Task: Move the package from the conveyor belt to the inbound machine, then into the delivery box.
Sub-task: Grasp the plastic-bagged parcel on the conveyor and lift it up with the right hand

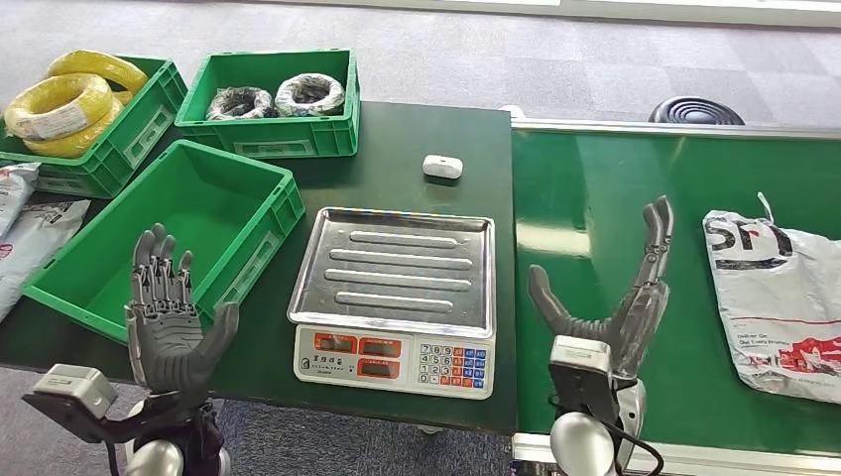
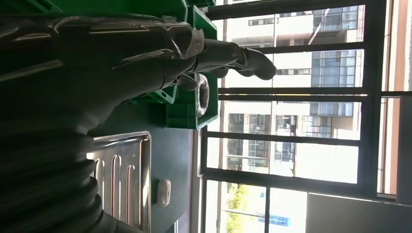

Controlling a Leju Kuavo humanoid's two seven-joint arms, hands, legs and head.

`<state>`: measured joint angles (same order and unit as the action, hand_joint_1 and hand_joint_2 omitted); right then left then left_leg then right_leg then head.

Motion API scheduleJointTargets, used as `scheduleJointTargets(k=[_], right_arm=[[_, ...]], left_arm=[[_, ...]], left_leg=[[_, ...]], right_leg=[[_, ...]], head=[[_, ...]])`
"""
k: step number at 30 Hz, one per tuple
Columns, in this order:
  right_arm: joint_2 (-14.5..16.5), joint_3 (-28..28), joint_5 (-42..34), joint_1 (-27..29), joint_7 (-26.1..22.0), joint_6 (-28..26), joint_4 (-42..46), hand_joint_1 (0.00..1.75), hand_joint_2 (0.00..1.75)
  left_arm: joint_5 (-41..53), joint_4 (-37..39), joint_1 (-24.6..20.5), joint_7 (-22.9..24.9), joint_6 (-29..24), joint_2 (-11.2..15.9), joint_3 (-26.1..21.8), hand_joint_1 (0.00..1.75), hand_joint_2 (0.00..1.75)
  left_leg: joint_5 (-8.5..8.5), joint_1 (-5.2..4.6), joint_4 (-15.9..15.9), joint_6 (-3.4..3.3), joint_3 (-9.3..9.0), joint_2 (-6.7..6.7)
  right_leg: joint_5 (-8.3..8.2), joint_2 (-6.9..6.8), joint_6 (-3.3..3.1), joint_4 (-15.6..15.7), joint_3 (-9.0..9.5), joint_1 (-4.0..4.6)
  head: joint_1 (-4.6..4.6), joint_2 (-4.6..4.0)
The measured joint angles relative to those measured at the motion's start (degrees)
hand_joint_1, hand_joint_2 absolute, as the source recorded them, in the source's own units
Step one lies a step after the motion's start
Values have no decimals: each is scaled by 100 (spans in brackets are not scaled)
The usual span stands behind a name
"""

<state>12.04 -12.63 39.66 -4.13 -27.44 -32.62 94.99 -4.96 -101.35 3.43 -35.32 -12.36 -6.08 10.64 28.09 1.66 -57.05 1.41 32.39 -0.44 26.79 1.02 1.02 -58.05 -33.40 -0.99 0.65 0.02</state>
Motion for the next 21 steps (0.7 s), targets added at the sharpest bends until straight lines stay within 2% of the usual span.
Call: scheduleJointTargets(k=[4, 8, 13, 21], right_arm=[[-35, 247, 1672, -392, 1017, -440, 1, 0, 175], [-73, 715, 2667, -752, 1686, -572, 2, 0, 175], [-236, 1351, 3419, -1155, 2001, -648, -27, 0, 175], [-678, 2028, 4022, -1836, 2336, -673, -335, 0, 175]], left_arm=[[-97, 134, -130, -14, 26, -22, -1, 0, 175], [-122, 260, -223, -4, 76, -70, -3, 0, 175], [-113, 371, -234, -65, 122, -118, -6, 0, 175], [-133, 428, -293, -74, 132, -173, -51, 0, 175]], left_leg=[[-2, 0, -2, -1, -3, -1], [-3, 0, -3, -2, -7, -2], [-2, -1, -3, -2, -5, -3], [-2, -1, -3, -2, -6, -3]], right_leg=[[-2, 0, 1, 0, 4, 0], [-3, 0, 1, 0, 9, -1], [-2, 0, 2, 0, 7, -1], [-4, 0, 2, 0, 9, -2]], head=[[1, 0], [-1, 0], [1, 0], [1, 0]])
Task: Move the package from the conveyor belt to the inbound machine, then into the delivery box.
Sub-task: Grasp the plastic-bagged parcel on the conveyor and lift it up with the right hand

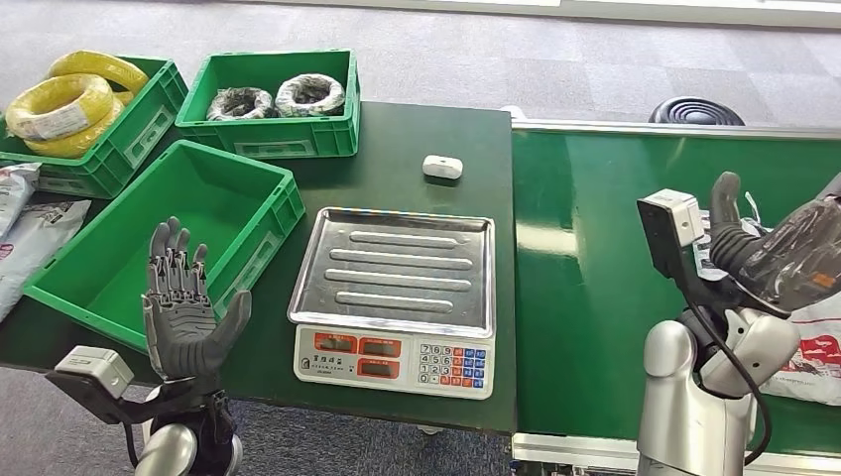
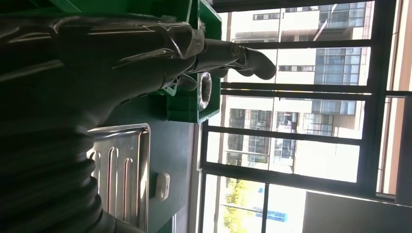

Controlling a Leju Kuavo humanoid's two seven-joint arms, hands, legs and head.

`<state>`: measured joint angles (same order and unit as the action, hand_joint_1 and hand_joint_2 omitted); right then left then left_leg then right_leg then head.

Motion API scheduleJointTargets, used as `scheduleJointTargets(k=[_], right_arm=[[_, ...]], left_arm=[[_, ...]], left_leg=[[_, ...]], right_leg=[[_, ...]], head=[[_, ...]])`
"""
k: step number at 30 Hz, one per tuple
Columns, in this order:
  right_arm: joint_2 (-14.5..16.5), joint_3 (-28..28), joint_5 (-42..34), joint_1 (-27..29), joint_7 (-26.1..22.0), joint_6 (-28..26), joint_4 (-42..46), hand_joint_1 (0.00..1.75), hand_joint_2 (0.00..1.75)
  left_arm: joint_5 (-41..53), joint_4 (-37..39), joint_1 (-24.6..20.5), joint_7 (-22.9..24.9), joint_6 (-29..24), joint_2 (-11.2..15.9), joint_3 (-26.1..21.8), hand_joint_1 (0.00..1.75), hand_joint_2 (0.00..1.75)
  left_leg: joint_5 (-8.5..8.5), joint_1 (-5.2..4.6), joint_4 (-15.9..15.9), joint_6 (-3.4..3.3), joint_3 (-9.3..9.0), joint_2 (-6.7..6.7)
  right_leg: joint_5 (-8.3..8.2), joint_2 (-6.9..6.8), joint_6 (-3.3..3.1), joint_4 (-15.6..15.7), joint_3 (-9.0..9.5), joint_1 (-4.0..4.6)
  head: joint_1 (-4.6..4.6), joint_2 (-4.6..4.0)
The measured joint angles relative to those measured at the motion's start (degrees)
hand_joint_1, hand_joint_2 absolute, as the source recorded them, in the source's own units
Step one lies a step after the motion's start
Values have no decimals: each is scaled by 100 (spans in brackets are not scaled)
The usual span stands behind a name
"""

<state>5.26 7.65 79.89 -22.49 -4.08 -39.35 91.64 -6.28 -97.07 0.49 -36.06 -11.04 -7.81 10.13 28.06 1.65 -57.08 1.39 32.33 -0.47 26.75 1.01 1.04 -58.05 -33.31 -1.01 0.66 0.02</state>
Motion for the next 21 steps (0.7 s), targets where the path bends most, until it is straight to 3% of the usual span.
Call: scheduleJointTargets(k=[5, 12, 21], right_arm=[[-277, 424, 610, -338, 355, -7, -295, 0, 175], [-1042, 1124, 482, -1081, 373, 78, -2181, 0, 175], [-2000, 1375, 76, -2077, 348, 1608, -5593, 0, 175]], left_arm=[[-28, -5, 12, -3, -15, -9, -50, 0, 175], [-150, -84, 245, -134, -106, 55, -126, 0, 175], [-393, -114, 507, -393, -52, 244, -161, 0, 175]], left_leg=[[0, 0, 0, 0, 2, -8], [-1, -13, -4, -6, 6, -17], [-5, -14, -6, -12, 10, -43]], right_leg=[[0, -2, 0, 0, 1, 0], [-2, -19, 5, 2, 7, -13], [-2, -44, 6, 2, 11, -14]], head=[[1, 0], [2, 0], [1, 0]])
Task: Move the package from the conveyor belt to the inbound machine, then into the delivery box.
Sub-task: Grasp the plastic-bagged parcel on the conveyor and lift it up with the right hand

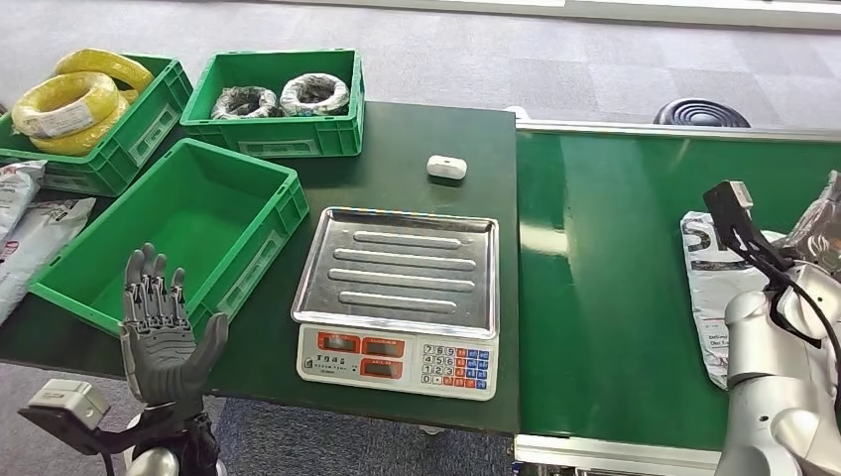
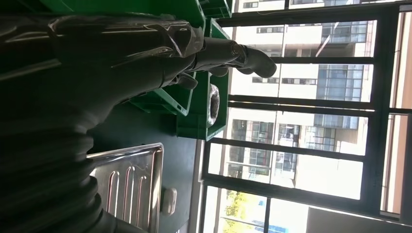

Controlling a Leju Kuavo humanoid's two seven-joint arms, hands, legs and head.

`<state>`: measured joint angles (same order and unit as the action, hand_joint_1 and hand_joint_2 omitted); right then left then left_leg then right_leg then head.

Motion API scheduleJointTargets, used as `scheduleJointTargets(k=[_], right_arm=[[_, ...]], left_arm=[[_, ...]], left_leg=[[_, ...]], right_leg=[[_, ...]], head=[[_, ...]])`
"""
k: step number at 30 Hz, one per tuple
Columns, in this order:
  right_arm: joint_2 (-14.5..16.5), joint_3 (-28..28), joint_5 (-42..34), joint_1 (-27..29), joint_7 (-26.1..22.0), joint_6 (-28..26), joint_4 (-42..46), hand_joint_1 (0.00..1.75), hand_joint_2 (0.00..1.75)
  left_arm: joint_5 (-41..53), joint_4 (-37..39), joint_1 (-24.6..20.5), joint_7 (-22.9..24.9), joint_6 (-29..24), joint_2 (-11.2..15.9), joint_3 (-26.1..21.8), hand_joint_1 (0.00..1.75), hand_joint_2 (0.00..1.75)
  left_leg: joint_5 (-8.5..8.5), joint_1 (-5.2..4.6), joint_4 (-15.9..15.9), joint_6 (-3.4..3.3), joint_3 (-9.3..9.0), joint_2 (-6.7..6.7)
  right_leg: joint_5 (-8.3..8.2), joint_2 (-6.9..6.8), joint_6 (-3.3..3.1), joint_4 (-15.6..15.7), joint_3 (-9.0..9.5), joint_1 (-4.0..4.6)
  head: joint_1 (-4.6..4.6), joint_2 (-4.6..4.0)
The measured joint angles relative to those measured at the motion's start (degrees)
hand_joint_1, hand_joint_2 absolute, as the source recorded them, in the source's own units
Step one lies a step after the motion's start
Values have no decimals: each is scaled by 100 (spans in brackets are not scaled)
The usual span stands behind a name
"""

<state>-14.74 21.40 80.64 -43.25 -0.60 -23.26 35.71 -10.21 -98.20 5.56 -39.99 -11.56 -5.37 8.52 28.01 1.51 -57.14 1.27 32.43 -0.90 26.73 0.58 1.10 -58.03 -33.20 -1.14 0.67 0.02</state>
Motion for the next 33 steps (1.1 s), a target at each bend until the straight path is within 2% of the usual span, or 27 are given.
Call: scheduleJointTargets(k=[7, 14, 19, 21, 24, 29, 33], right_arm=[[-277, 489, -789, -54, -623, 1360, -1132, 0, 175], [-364, 726, -973, -7, -790, 2127, -1531, 0, 175], [-431, 864, -1197, 39, -821, 3172, -1701, 0, 175], [-448, 896, -1230, 73, -819, 3275, -1741, 0, 175], [-469, 938, -1206, 93, -731, 3127, -1775, 0, 175], [-555, 913, -844, 74, -133, 2864, -1821, 0, 175], [-629, 862, -772, 48, -7, 2909, -1857, 0, 175]], left_arm=[[19, 0, 46, -14, 118, 49, -82, 0, 175], [78, -2, 41, -14, 194, 47, -153, 0, 175], [122, 0, -32, -13, 299, 47, -233, 0, 175], [130, 0, -65, -8, 320, 47, -263, 0, 175], [164, -10, -60, 16, 342, 37, -298, 0, 175], [237, -91, -12, 74, 356, -7, -352, 0, 175], [256, -108, -12, 89, 361, -34, -357, 0, 175]], left_leg=[[1, 0, 1, 0, 4, 1], [0, 0, 0, -1, 2, 3], [0, -1, 0, -1, 2, 1], [0, -1, 0, -1, 3, 4], [0, -1, 0, -1, 3, 8], [0, -2, 0, -1, 5, 3], [0, -3, 0, -1, 3, 7]], right_leg=[[1, 0, 0, 0, -6, 0], [0, 1, 0, 0, -5, 0], [0, 1, 0, 1, -5, -1], [0, 1, 0, 1, -6, -1], [0, 2, 0, 1, -6, -1], [0, 1, 0, 1, -5, -2], [0, 2, 1, 1, -4, -3]], head=[[1, 0], [0, 0], [1, 0], [1, 0], [1, 0], [1, 0], [1, 0]])
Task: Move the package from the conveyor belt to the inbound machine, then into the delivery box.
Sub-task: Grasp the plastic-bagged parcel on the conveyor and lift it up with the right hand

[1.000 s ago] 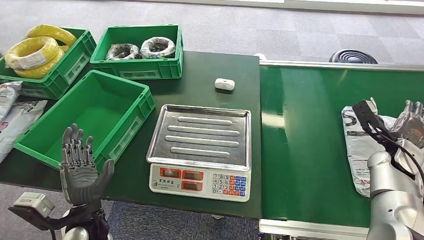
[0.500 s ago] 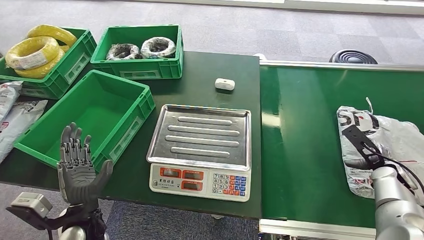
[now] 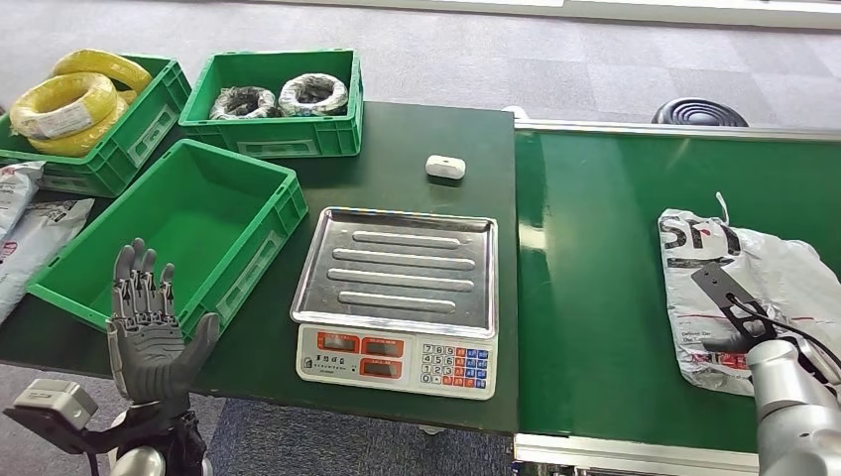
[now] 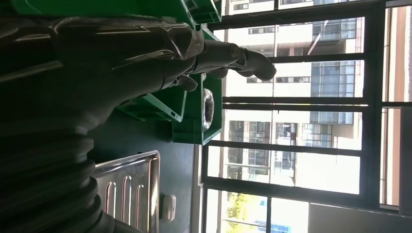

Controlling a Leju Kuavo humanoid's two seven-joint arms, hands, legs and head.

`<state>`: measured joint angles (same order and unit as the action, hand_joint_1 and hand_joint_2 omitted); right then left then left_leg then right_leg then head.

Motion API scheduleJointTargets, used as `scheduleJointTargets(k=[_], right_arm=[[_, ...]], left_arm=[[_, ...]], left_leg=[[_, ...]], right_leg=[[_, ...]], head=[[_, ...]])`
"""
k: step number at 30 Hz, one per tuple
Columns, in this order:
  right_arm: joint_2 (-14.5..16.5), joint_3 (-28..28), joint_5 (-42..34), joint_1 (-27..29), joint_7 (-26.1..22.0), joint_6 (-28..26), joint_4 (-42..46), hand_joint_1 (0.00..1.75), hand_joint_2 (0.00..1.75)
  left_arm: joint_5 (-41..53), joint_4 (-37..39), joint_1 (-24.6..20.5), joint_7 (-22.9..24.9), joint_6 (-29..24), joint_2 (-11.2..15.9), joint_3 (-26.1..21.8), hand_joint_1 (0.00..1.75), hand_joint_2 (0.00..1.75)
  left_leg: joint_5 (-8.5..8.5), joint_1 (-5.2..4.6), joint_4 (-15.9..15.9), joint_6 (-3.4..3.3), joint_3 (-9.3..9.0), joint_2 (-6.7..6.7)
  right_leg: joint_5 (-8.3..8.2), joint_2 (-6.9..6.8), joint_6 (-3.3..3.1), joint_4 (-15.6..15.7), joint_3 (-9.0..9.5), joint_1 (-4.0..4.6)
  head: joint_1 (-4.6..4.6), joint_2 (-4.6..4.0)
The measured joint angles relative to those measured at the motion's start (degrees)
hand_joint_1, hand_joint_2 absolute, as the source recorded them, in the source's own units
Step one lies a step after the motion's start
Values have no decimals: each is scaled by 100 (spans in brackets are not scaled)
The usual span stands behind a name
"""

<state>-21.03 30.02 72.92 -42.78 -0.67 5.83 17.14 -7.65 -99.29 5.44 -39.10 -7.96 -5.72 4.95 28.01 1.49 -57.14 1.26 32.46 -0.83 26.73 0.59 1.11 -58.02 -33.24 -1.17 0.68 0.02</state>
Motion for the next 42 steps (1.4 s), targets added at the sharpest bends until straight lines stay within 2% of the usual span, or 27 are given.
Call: scheduleJointTargets(k=[6, 10, 11, 14, 15, 21, 31, 42], right_arm=[[-27, -10, -7, -30, 59, 136, -43, 0, 175], [-80, -5, -132, -71, 240, 1013, -83, 0, 175], [-96, -2, -168, -79, 261, 1266, -92, 16, 175], [-125, 20, -286, -105, 188, 1824, -107, 143, 175], [-128, 26, -311, -112, 139, 1923, -109, 171, 175], [-138, 34, -347, -160, -116, 2080, -112, 175, 175], [-77, 32, -317, -220, -206, 2058, -117, 175, 175], [88, -26, -324, -423, -643, 1147, -103, 175, 175]], left_arm=[[6, -3, -8, 14, 10, -22, -5, 0, 175], [32, 21, -131, 108, 93, -23, -27, 0, 175], [37, 37, -179, 133, 111, -23, -40, 0, 175], [44, 68, -282, 191, 129, -25, -100, 0, 175], [46, 68, -297, 202, 128, -26, -125, 0, 175], [52, 51, -281, 234, 116, -31, -222, 0, 175], [52, 11, -223, 238, 89, -32, -287, 0, 175], [54, -219, 45, 150, -126, -34, -328, 0, 175]], left_leg=[[0, 0, 0, 0, -1, -2], [0, 0, 0, 0, 0, -3], [0, 0, 0, 0, 0, -3], [0, 0, 0, 0, -2, 2], [0, 0, 0, 0, -3, 5], [0, 0, 0, 0, -4, 6], [0, 0, 0, 0, -2, 4], [-2, 0, 1, -3, 3, 0]], right_leg=[[0, 0, 0, 0, -1, 0], [0, -1, 0, 0, 0, 0], [0, -1, 0, 0, 1, 0], [0, 1, 0, 0, 1, 0], [0, 2, 0, 0, 1, 0], [0, 2, 0, 0, 2, 1], [0, 2, 0, 0, 3, 1], [0, 0, 0, -1, 4, 0]], head=[[0, 0], [-1, 0], [-1, 0], [-1, 0], [-1, 0], [-1, 0], [-1, 0], [-2, 0]])
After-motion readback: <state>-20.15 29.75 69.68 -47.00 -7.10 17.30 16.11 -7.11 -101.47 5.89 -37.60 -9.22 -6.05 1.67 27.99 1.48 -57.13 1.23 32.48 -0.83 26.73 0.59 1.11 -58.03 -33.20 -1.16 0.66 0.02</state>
